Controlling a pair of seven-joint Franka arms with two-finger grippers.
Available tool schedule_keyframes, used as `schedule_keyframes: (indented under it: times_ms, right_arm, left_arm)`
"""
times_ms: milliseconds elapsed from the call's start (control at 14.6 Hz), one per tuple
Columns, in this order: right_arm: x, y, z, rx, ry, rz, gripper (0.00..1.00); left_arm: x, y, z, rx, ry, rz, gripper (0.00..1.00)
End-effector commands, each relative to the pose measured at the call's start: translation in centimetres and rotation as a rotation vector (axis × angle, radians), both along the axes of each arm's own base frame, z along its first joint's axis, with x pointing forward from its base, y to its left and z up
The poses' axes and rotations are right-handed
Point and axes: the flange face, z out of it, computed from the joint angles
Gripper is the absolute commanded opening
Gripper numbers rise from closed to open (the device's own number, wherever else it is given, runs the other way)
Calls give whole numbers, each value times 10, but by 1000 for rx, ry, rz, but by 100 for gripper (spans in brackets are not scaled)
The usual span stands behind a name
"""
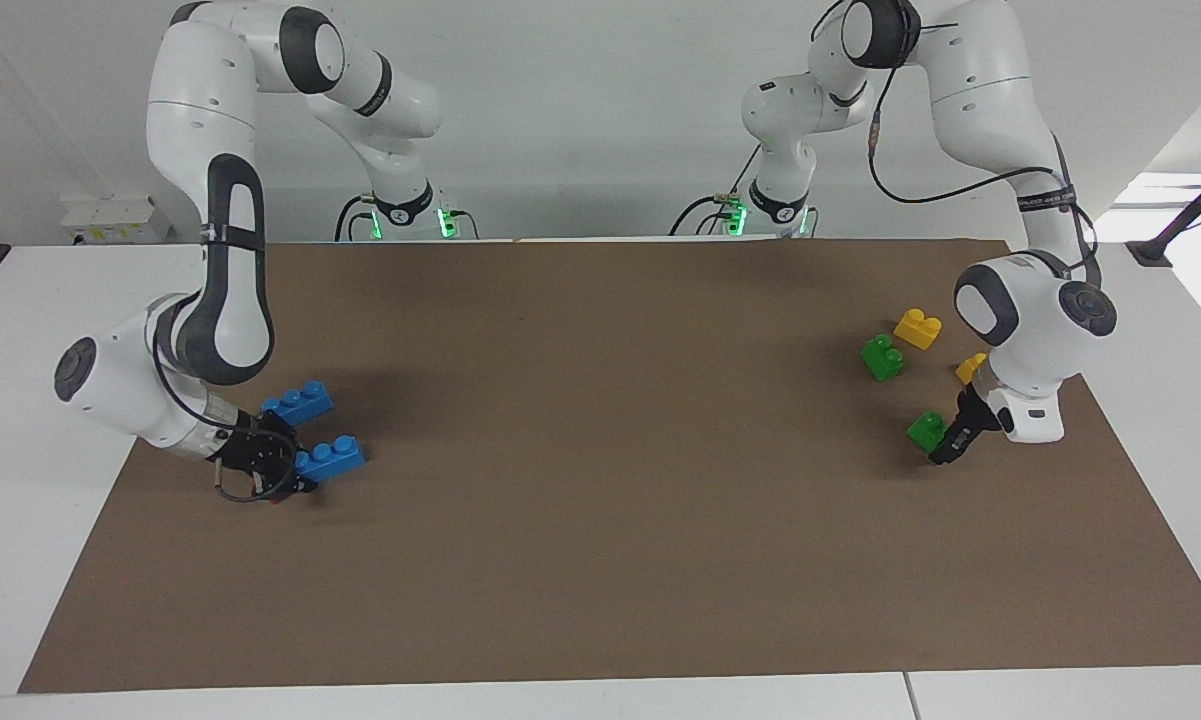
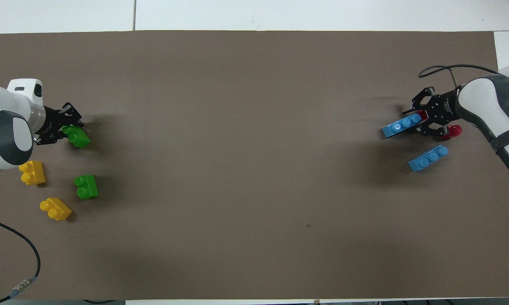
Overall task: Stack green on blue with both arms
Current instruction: 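Close the left gripper on the green brick while the right gripper grasps the blue brick, then lift the green brick with the left gripper while the right gripper carries the blue brick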
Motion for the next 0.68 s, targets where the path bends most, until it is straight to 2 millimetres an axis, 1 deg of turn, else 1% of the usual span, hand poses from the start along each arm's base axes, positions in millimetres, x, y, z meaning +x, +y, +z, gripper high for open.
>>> schedule_keyframes:
  times_ms: [0, 68, 205, 274, 411, 479, 616]
  right_arm:
    - [-5, -1, 4, 15, -32, 11, 7]
    - [-4, -1, 5, 16, -41, 28, 0]
    - [-2, -2, 9, 18, -56, 62, 0]
    - [-1, -2, 9, 18, -68, 81, 0]
    - [8, 10, 22, 24, -89, 90, 0]
    - [12, 17, 24, 46, -100, 75, 0]
    - [17, 44, 30, 85, -102, 68, 0]
  left_arm:
    - [0, 1, 1, 6, -16, 11, 34]
    - [1, 0, 1, 5, -17, 9, 25]
    - [1, 2, 2, 6, -20, 11, 5]
    - [1, 2, 2, 6, -22, 11, 0]
    - [1, 2, 2, 5, -19, 12, 0]
    - [1, 1, 3, 5, -14, 10, 0]
    - [1, -1, 8, 4, -13, 11, 0]
